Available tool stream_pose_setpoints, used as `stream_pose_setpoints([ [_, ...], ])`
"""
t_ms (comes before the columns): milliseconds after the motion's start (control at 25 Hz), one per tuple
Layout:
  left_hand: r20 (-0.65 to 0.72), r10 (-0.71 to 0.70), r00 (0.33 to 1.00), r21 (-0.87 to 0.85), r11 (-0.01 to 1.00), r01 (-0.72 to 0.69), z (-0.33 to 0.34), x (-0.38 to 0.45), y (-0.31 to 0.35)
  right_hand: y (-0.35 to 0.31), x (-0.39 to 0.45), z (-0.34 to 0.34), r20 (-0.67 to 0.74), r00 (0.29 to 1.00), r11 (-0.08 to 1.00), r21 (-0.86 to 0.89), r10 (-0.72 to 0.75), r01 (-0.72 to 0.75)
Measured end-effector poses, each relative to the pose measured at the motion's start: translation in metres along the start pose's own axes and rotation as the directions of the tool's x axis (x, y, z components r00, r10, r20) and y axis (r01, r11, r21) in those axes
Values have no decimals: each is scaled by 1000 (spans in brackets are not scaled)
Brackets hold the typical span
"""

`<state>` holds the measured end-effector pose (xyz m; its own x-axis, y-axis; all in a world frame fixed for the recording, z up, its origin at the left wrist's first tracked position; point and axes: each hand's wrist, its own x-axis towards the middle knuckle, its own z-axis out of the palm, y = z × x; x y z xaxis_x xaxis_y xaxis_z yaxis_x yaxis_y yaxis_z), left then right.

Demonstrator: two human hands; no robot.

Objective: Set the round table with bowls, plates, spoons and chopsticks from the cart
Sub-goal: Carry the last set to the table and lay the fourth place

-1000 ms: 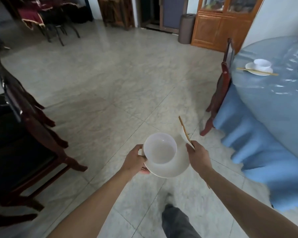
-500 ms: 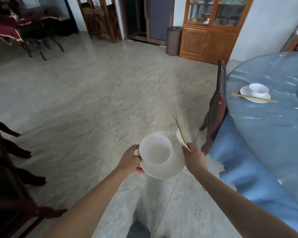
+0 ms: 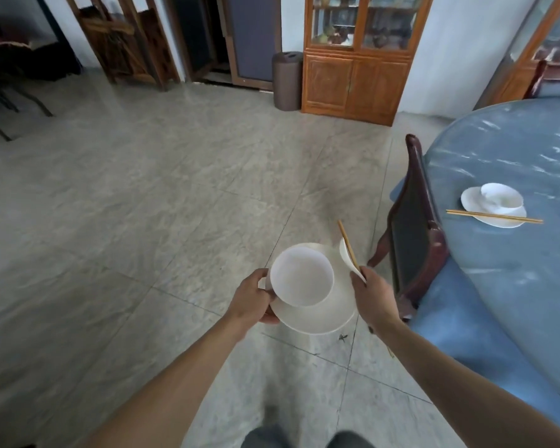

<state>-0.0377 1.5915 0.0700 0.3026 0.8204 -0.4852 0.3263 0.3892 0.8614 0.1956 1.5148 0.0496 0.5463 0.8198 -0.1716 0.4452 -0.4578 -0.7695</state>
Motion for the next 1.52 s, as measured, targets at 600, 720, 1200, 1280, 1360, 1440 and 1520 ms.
stream_pose_setpoints([
  [600, 18, 2, 1000, 92, 996, -4, 19, 295, 179, -66, 319, -10, -70, 996, 996, 71, 55, -50],
  [720, 22, -1, 1000, 95, 995, -1, 36, 352, 222, -76, 383, -30, -59, 997, 996, 75, 50, -46],
  [1200, 176, 70, 982, 139, 986, -95, 99, 577, 361, -91, 622, -76, -158, 973, 983, 105, 168, -153],
  [1280, 214, 77, 974, 143, 984, -109, 106, 623, 383, -95, 665, -78, -182, 966, 978, 132, 186, -164],
  [1360, 247, 64, 967, 134, 986, -100, 112, 665, 407, -102, 702, -80, -206, 957, 974, 139, 205, -178],
  [1440, 277, 67, 959, 153, 982, -113, 117, 704, 432, -109, 735, -83, -237, 944, 967, 170, 229, -192],
  [1520, 311, 71, 948, 193, 972, -136, 124, 744, 455, -116, 768, -88, -269, 927, 957, 197, 260, -211],
])
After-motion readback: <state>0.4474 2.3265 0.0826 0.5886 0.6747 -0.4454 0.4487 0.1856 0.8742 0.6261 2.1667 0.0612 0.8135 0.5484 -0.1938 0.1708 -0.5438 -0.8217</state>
